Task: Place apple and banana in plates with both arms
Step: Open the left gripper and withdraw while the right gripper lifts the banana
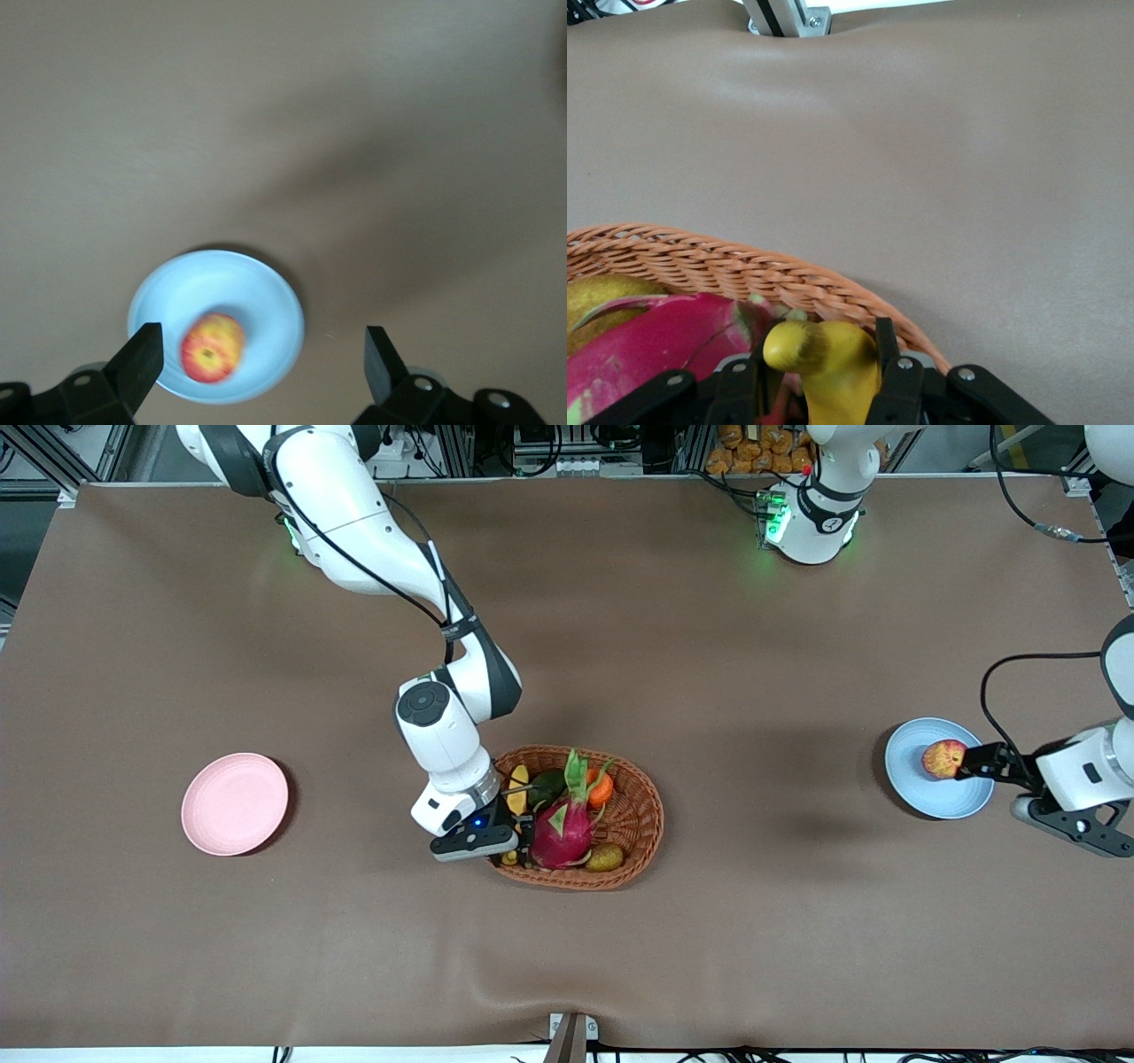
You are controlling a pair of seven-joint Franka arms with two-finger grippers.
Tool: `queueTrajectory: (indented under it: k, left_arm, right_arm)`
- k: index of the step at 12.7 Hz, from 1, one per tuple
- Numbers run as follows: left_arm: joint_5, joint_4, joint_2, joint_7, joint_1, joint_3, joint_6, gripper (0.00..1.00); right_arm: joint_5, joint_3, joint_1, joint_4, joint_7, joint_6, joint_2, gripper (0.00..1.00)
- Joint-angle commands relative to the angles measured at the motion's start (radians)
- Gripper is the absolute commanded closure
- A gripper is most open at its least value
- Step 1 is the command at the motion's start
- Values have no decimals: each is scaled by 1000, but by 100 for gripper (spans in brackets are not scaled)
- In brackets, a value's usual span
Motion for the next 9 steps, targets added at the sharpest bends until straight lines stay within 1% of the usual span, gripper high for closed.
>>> queueTrajectory:
  k: [1,2,3,4,5,6,7,9]
  left_arm:
    - [2,4,-81,-85,-171,138,-70,0]
    - [2,4,-107,-100,-213,168,-105,0]
    - [-3,4,-134,-124,-220,171,-138,0]
    - [-7,2,-161,-147,-220,171,-158,0]
    - [-9,2,-183,-163,-220,170,-173,0]
    - [-9,-4,-224,-193,-226,171,-222,0]
    - [-9,-20,-262,-247,-229,171,-269,0]
    - [-7,-97,-368,-293,-220,173,-290,0]
  right_arm:
    - [-8,-18,14,-12,25,8,-1,58]
    - [-8,-19,14,-14,25,8,1,62]
    - [-8,-19,14,-14,23,8,1,64]
    - [-8,-19,14,-14,23,8,1,70]
    - [-10,-19,14,-14,23,8,1,84]
    - [-10,-21,14,-14,22,8,1,100]
    - [-10,-25,15,-14,22,8,1,100]
    - [-10,-27,16,-14,16,7,-14,100]
